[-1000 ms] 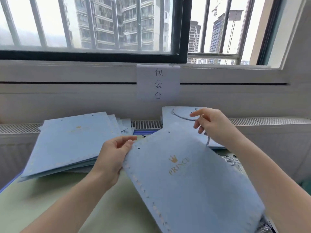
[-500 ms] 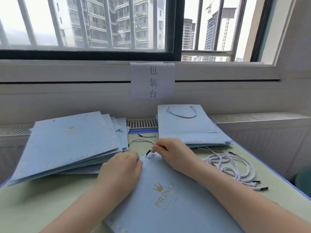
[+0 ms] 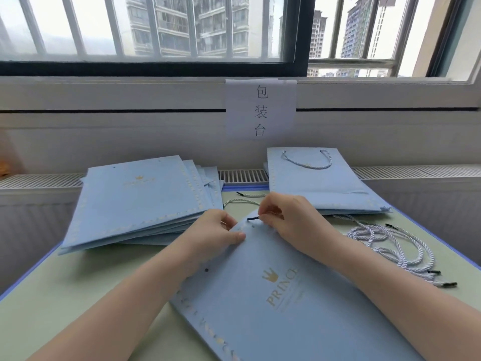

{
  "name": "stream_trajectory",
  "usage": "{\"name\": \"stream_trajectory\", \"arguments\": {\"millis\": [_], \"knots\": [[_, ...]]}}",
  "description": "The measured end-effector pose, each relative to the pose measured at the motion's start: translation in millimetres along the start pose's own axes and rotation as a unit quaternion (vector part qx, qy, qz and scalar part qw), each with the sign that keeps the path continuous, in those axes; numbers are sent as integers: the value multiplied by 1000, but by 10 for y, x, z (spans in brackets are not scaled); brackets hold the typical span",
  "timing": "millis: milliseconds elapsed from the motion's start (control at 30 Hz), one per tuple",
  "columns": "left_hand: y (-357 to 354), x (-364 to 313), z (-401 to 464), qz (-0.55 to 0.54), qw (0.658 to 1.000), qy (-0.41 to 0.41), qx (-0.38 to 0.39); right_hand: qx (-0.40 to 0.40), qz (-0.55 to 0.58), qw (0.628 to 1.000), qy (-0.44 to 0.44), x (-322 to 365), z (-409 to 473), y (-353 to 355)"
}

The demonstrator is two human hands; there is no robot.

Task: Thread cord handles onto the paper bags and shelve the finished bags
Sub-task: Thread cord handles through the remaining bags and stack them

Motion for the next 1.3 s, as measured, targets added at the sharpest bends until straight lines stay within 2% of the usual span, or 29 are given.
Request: {"name": "stream_trajectory", "arguments": {"millis": [167,300,467,733,967,1133,1300], "knots": [[20,-14,-39,-38,998,41,29,12,-33,998,50,127,-22,-57],[23,5,-31,-47,998,35,27,16,-62,995,77,158,-19,-90],[-9,47,-39,-57,997,19,44,13,-63,996,55,103,5,-15],[-21,42,-43,-61,997,15,35,73,-74,995,1,87,-20,-26],[-24,22,-66,-107,993,18,43,54,-75,996,12,102,-48,-122],[12,18,-63,-187,978,68,64,20,-24,1000,2,103,-32,-45],[38,52,-48,-235,963,75,108,23,33,999,-20,108,-23,-3]]}}
Point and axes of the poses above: each hand's wrist, its own z-axis towards the middle knuckle, its own y-axis out of the back of the hand, x = y × z, the point moved 5 cm from there along z, towards the middle knuckle, and after that the axes turned 9 degrees about -z, right-handed, at the moved point
